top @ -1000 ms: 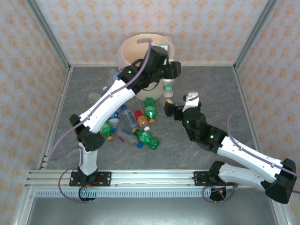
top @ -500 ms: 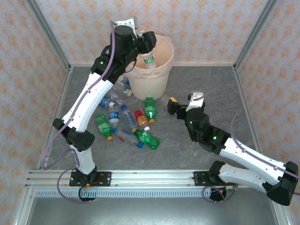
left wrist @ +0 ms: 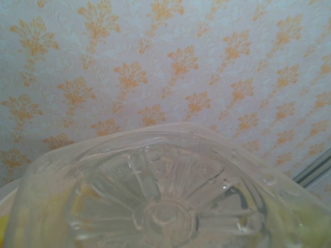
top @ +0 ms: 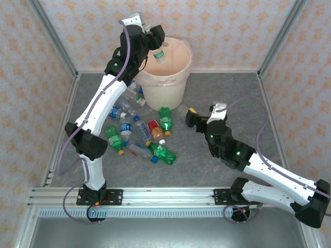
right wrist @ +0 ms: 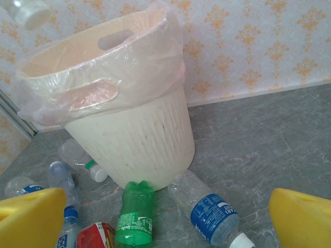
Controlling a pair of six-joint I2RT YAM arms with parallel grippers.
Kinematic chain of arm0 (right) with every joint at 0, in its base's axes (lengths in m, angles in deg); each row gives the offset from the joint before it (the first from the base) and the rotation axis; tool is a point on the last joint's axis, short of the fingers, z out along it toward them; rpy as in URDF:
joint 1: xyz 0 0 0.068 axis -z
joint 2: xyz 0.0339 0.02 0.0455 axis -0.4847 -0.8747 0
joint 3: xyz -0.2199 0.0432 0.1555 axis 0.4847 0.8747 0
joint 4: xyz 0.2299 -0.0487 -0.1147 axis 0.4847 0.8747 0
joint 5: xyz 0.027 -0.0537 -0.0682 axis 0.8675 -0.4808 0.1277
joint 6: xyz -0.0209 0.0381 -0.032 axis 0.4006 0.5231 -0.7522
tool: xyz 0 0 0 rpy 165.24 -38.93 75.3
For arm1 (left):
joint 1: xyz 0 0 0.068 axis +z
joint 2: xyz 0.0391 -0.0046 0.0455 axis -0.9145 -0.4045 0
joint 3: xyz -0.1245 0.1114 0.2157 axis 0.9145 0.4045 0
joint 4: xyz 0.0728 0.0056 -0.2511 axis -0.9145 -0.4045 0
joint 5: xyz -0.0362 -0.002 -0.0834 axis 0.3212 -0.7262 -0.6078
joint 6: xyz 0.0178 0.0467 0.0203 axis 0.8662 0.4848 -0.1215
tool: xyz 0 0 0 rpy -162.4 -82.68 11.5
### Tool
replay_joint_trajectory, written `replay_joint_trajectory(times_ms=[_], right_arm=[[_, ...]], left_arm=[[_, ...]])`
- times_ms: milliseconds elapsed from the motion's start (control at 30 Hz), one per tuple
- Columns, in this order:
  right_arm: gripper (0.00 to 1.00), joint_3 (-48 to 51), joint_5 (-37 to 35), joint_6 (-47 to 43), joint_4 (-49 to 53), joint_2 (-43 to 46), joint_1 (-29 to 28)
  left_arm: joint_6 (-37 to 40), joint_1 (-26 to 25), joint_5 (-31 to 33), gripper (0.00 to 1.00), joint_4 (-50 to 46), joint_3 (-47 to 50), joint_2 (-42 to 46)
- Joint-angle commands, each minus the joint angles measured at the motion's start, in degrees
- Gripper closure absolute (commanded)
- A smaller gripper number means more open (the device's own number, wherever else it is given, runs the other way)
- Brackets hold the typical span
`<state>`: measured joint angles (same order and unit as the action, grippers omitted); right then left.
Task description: Put the plastic bottles in the bin
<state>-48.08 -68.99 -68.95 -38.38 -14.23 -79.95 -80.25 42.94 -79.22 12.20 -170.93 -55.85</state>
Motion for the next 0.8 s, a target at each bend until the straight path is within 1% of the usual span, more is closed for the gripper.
replay_joint_trajectory(times_ms=[0, 67, 100, 167, 233, 300, 467, 533, 633, 767], right_arm=[[0.00, 1.64, -0.22, 2.15, 1.55, -0.86, 0.57], [0.00, 3.01, 2.27, 2.67, 0.55, -1.07, 1.80], [0.00, 3.97, 3.76, 3.36, -0.01, -1.13, 2.89], [0.00, 5.62, 7.20, 4.65, -1.14, -1.43, 5.66], [0.00, 6.93, 11.06, 5.33, -2.21, -2.11, 8.42], [0.00, 8.14, 14.55, 5.32, -3.82, -3.02, 10.56], [0.00, 9.61, 23.53, 5.94, -7.80, -7.27, 16.37], [0.00, 9.61, 25.63, 5.58, -9.10, -9.69, 17.71], [0.00, 8.93, 28.64, 5.42, -10.25, -13.48, 19.59], [0.00, 7.83, 32.42, 5.16, -11.29, -18.81, 21.43]], left_arm=[[0.82, 0.44, -0.38, 0.31, 0.46, -1.73, -1.78], [1.20, 0.44, -0.65, 0.31, 0.00, -1.63, -1.69], [1.17, 0.44, -0.66, 0.28, -0.33, -1.62, -1.49], [1.15, 0.44, -0.83, 0.19, -1.10, -1.57, -1.33], [1.18, 0.44, -1.19, 0.15, -1.97, -1.62, -0.91], [1.13, 0.44, -1.24, 0.07, -2.75, -1.32, -0.37], [1.62, 0.44, -1.18, 0.07, -3.45, 0.77, 0.94], [1.12, 0.37, -1.91, 0.06, -3.50, 1.91, 3.49], [0.47, 0.44, -3.50, 0.01, -3.86, 3.21, 5.03], [-0.53, 0.48, -5.13, 0.01, -4.68, 5.34, 7.48]])
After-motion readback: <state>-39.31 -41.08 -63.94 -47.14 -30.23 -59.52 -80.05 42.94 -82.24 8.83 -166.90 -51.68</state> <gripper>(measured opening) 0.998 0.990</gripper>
